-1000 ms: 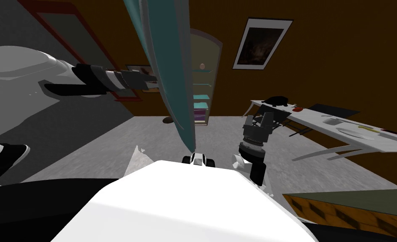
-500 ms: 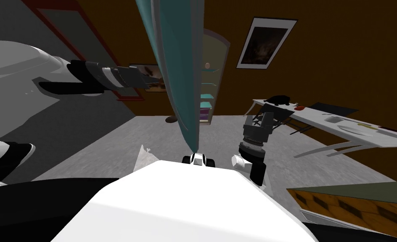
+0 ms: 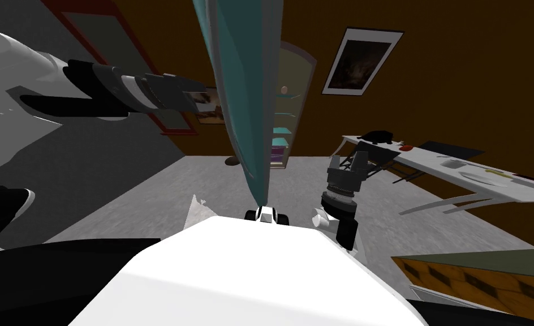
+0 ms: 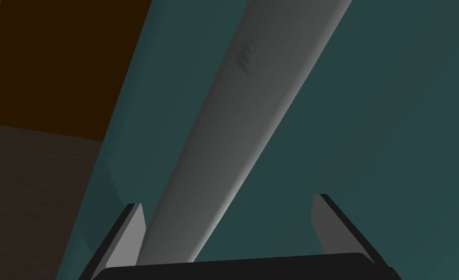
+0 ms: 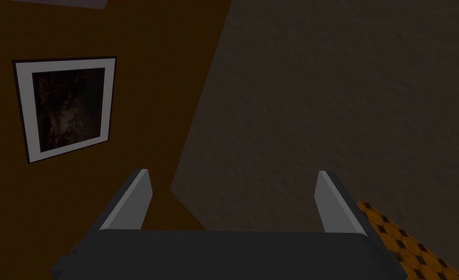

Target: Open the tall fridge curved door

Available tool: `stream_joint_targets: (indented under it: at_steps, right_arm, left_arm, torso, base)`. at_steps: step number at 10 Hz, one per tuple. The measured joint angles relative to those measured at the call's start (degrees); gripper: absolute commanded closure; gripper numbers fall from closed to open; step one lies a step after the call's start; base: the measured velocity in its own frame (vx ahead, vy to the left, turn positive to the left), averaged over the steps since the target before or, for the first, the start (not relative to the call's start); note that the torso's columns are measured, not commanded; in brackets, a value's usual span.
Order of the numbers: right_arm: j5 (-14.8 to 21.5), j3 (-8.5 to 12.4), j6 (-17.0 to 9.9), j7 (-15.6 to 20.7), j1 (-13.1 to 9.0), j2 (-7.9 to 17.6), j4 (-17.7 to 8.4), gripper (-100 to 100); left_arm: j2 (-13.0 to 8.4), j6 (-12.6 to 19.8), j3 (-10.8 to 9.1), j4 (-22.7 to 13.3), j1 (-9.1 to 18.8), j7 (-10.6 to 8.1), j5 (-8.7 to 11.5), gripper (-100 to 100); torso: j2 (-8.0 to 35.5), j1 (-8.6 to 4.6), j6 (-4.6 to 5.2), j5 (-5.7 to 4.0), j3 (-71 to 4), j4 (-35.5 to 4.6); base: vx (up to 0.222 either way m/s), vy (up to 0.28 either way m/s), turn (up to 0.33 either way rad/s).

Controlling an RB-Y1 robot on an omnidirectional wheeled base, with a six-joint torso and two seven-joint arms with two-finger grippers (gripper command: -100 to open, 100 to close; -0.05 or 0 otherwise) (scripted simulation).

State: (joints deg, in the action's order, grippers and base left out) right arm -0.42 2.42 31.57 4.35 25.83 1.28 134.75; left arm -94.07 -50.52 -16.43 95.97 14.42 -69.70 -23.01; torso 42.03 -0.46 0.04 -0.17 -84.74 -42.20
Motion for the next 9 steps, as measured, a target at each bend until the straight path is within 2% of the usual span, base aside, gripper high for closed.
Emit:
stream_joint_targets:
  at_steps: [1, 3, 4, 9]
  right_arm:
    - [0.0, 0.0, 0.0, 0.0, 0.0, 0.0, 0.0, 0]
    - [0.0, 0.0, 0.0, 0.0, 0.0, 0.0, 0.0, 0]
    - [0.0, 0.0, 0.0, 0.0, 0.0, 0.0, 0.0, 0]
    - [0.0, 0.0, 0.0, 0.0, 0.0, 0.0, 0.0, 0]
  left_arm:
    - [-0.9, 0.1, -0.09, 0.1, 0.7, -1.00, 0.3, -100]
    - [-2.3, 0.2, -1.83, 0.7, 0.7, -3.22, 0.6, -100]
    - [-2.4, 0.2, -1.90, 0.7, 0.8, -3.52, 0.6, 0]
    - [-2.4, 0.2, -1.89, 0.7, 0.8, -3.50, 0.6, 0]
  torso:
    - [0.2, 0.29, -0.02, 0.11, 0.1, 0.0]
    - [0.4, 0.62, -0.05, 0.23, 0.2, -0.1]
    - [0.4, 0.57, -0.04, 0.23, 0.3, -0.1]
    - [0.2, 0.45, -0.03, 0.17, 0.2, -0.1]
  base:
    - [0.040, -0.003, 0.013]
    - [0.026, 0.008, 0.020]
    - [0.000, 0.000, 0.000]
    - [0.000, 0.000, 0.000]
